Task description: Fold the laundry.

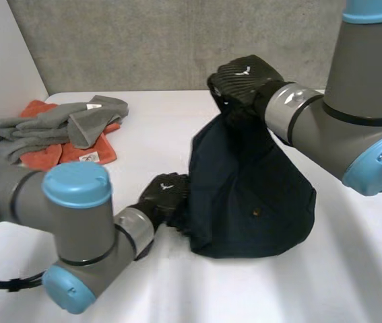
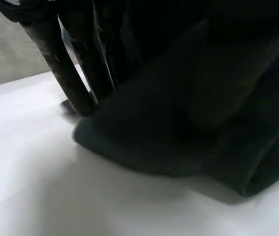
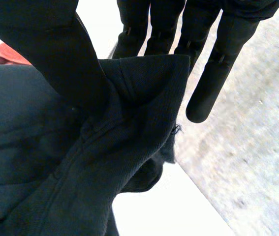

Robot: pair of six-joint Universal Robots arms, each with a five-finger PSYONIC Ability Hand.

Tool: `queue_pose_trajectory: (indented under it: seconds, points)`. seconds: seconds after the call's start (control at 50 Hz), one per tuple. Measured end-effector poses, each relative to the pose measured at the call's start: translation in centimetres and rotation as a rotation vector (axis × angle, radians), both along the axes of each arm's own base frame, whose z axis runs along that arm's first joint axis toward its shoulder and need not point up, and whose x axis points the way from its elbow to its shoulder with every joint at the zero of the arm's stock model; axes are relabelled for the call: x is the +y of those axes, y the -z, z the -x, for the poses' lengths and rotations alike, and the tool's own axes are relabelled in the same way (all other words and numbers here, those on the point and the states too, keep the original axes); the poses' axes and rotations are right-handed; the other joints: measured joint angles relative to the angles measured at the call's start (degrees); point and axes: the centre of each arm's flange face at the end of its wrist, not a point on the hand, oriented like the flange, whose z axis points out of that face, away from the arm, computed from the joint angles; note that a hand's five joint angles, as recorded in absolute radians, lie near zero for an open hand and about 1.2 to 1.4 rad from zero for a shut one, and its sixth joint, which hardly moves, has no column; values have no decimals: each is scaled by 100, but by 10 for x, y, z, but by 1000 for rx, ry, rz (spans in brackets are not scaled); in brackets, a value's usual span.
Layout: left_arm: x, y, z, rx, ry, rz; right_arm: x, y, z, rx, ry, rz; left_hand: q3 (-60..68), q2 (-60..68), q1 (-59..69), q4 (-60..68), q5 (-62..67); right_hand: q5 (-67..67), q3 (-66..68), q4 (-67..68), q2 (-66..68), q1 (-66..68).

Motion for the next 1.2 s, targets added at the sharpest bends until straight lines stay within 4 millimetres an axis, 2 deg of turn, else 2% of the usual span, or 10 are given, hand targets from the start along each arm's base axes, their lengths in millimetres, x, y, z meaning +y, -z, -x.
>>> queue_pose_trajectory:
  seconds: [0.1, 0.26, 0.4, 0.54, 0.7, 0.76, 0.86, 0.96, 1.06, 1.2]
  points:
    - [-16, -19, 12, 45, -60, 46, -19, -6, 14, -21, 72, 54, 2063, 2117, 1286, 2137, 1771, 0, 0, 0, 0, 0]
    - [-70, -135, 11, 125, -311, 429, -58, -69, 36, -146, 201, 316, 2071, 2123, 1286, 2143, 1771, 0, 0, 0, 0, 1]
    - [-53, -230, 0, 229, -287, 692, -58, -111, 44, -217, 243, 443, 2071, 2123, 1286, 2170, 1766, 1, 0, 2, 0, 0]
    - [-27, -191, -8, 147, -226, 593, -56, -91, 54, -154, 248, 351, 2098, 2137, 1286, 2192, 1766, 1, 0, 3, 0, 41]
    - [-7, -83, -16, -74, -176, 347, -56, 2, 57, 2, 210, 59, 2065, 2104, 1241, 2163, 1746, 1, 0, 3, 0, 41]
    - [0, -55, -19, -137, -161, 277, -53, 39, 57, 56, 198, -46, 26, -28, -830, -19, 5, -96, -242, -274, -258, -23]
    - [12, -39, -21, -199, -138, 212, -51, 86, 59, 114, 202, -170, -1353, -1389, -1981, -1415, -1413, -4211, -4446, -4527, -4525, -4095]
    - [17, -61, -23, -182, -139, 231, -56, 88, 64, 108, 228, -165, -1461, -1527, -2070, -1582, -1573, -5161, -5557, -5633, -5465, -4980]
    - [26, -91, -33, -150, -154, 266, -56, 42, 86, 43, 290, -79, -1580, -1640, -2178, -1688, -1681, -5161, -5557, -5635, -5465, -4980]
    - [37, -77, -57, -207, -183, 206, -28, 7, 125, 85, 331, -70, -1580, -1640, -2178, -1687, -1679, -5113, -5466, -5564, -5431, -4957]
